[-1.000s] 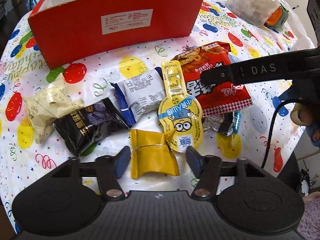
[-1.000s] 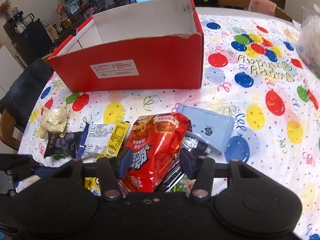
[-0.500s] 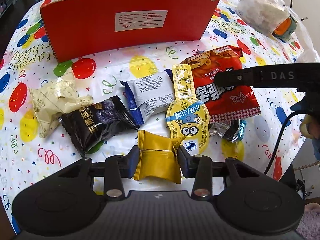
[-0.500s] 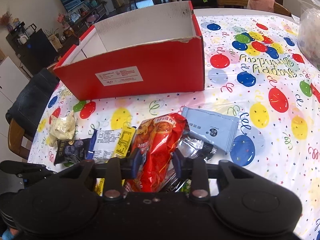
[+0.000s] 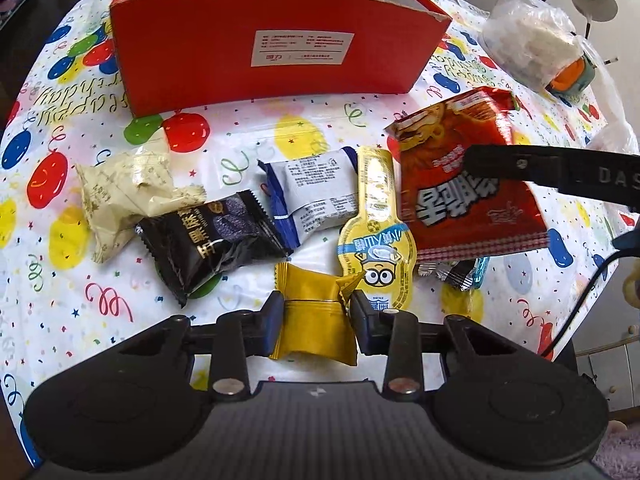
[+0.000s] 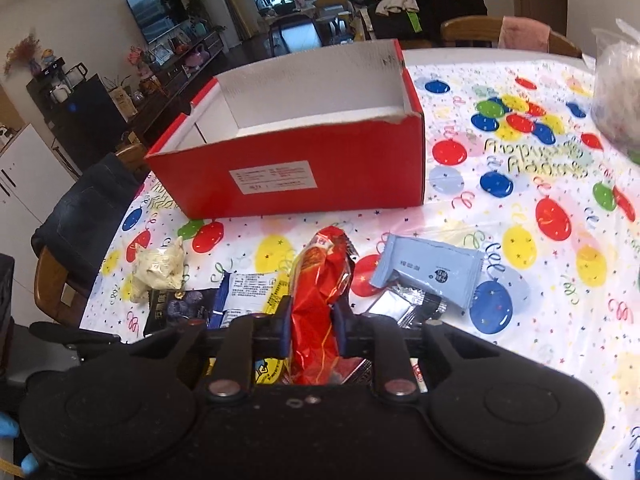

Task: Organize snacks
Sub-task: 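Grasp the yellow packet with the left tool while the right tool grasps a red-orange wrapped candy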

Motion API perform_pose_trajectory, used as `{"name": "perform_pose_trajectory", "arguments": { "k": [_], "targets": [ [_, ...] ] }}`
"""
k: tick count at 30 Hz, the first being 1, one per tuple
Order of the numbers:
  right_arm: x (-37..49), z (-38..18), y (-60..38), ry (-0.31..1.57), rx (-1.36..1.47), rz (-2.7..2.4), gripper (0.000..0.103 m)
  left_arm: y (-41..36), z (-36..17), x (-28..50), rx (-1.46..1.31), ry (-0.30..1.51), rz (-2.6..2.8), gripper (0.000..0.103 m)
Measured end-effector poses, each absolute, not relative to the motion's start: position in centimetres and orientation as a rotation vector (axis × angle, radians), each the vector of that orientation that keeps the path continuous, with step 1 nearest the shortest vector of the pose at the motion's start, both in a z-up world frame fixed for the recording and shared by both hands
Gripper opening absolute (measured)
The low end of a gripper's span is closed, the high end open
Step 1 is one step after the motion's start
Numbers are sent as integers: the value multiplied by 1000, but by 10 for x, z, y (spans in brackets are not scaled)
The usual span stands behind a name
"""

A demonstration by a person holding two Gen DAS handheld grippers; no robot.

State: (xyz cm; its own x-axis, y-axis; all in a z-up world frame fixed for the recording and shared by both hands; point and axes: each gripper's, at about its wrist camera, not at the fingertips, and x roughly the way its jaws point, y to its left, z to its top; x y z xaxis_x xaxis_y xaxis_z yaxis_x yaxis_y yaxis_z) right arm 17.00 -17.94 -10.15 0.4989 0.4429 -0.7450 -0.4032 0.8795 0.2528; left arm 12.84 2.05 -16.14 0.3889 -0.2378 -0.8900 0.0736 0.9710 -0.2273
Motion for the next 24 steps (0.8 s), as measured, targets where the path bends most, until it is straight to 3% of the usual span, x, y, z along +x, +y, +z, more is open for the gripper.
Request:
{"name": "perform_pose_trajectory", "arguments": {
  "k": [24],
  "targets": [
    [154, -60, -195, 808, 68, 505, 19, 71, -147, 114, -310, 1126, -126, 27]
  ]
}}
